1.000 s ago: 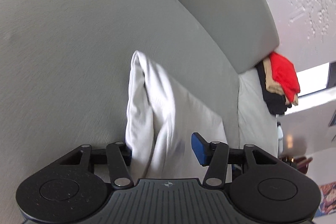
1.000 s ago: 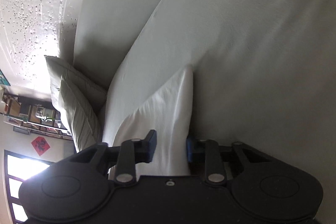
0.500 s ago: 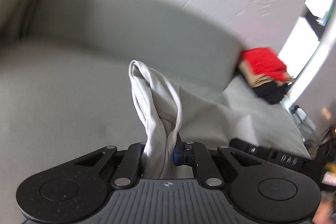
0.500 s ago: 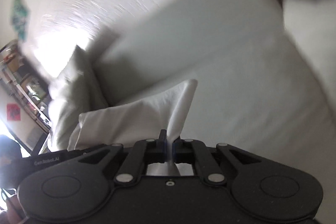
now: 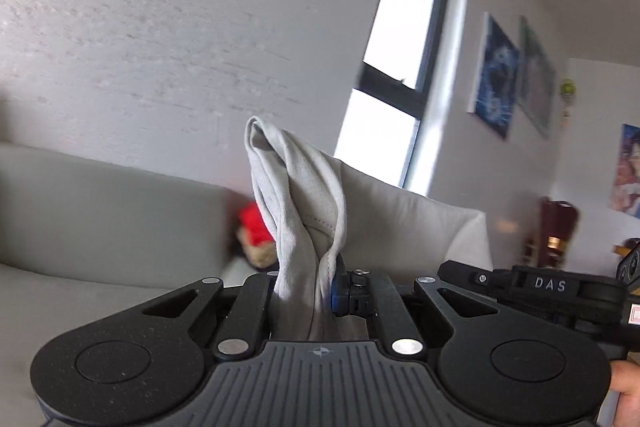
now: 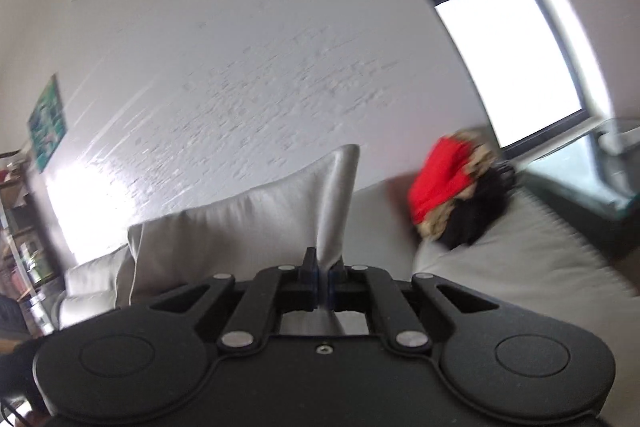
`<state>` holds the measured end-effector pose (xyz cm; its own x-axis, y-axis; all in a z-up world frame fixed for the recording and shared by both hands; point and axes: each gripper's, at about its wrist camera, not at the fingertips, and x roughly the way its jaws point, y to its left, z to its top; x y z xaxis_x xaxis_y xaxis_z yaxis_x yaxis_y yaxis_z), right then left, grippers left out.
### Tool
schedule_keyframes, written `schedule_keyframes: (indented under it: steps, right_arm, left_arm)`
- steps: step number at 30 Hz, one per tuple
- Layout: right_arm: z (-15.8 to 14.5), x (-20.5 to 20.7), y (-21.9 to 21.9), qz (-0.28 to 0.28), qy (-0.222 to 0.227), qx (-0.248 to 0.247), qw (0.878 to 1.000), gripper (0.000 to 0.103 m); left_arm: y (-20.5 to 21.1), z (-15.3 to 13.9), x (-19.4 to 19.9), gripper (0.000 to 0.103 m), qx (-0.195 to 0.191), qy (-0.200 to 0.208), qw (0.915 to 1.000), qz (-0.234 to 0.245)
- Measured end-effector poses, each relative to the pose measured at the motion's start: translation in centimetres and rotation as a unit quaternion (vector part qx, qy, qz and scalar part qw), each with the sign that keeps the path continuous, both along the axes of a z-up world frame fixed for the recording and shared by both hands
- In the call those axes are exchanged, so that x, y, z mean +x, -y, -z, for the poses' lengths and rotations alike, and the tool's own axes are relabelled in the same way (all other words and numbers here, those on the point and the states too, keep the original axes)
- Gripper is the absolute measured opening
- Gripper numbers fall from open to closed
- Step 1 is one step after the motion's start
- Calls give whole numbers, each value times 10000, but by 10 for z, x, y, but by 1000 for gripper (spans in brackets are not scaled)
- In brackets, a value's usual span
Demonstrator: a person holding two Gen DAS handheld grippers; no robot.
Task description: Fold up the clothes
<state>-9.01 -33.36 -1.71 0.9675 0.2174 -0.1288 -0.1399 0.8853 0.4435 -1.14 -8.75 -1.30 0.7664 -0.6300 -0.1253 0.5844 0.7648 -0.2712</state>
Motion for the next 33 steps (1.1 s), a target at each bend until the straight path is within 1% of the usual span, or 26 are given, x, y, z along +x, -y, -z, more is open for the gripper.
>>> schedule_keyframes:
  steps: [3,5,7,10,12,15,19,20,21,22,23,24,25,26,27,28,29,30,32,33]
  right_arm:
    - [9,-2,44,517,-172,-161,9984,4]
    - [23,10,69,761,-386,-163,9962,4]
    - [39,28,90,930,-592,-171,9938,4]
    - [60,65,114,1084,-881,-112,9901,4]
    - [69,89,122,1111,-1024,-151,9884,4]
    - [78,119,132,1122,-1125,-377,9866,4]
    - [93,157,143,1218,-1263,-442,9835,4]
    - [97,164,144,1267,-1334,-490,9817,4]
    - [103,171,146,1340,-1444,-528,9790,4]
    - [110,178,151,1435,-1633,-513,9747,6]
    - [118,184,157,1530,-1859,-462,9695,13]
    - [125,186,164,1643,-2037,-360,9645,15]
    - [129,183,173,1745,-2130,-216,9611,19]
    - [131,176,179,1801,-2146,-121,9599,25]
    - [130,167,183,1828,-2131,-137,9597,28]
    - [128,158,185,1845,-2114,-211,9596,33]
    - [127,149,186,1854,-2116,-296,9591,35]
    - [125,143,185,1804,-2142,-340,9594,35]
    - [122,132,181,1617,-2204,-349,9613,35]
    - [121,129,175,1472,-2221,-399,9630,35]
  left_arm:
    - [54,20,18,9,-3,-347,9989,319]
    - [89,38,33,9,44,-626,9969,466]
    - [122,62,68,8,130,-926,9942,524]
    - [144,88,105,8,158,-1409,9885,534]
    - [155,97,127,8,232,-1543,9866,469]
    - [153,102,147,8,321,-1586,9859,417]
    - [171,110,181,8,534,-1573,9851,441]
    - [176,115,190,12,619,-1625,9837,460]
    - [180,122,199,21,744,-1720,9814,407]
    - [183,129,207,25,891,-1837,9784,315]
    - [184,138,216,27,1045,-1939,9754,130]
    - [178,142,220,29,1132,-1994,9733,-121]
    - [169,144,222,29,1179,-2027,9714,-381]
    - [160,146,224,23,1226,-2059,9687,-641]
    - [151,149,225,25,1272,-2089,9654,-900]
    - [141,149,225,25,1279,-2134,9633,-1005]
    - [130,149,222,25,1265,-2187,9621,-1025]
    - [122,149,219,24,1236,-2224,9618,-1014]
    - [116,145,204,24,1174,-2189,9656,-772]
    - [122,142,194,23,1191,-2080,9692,-573]
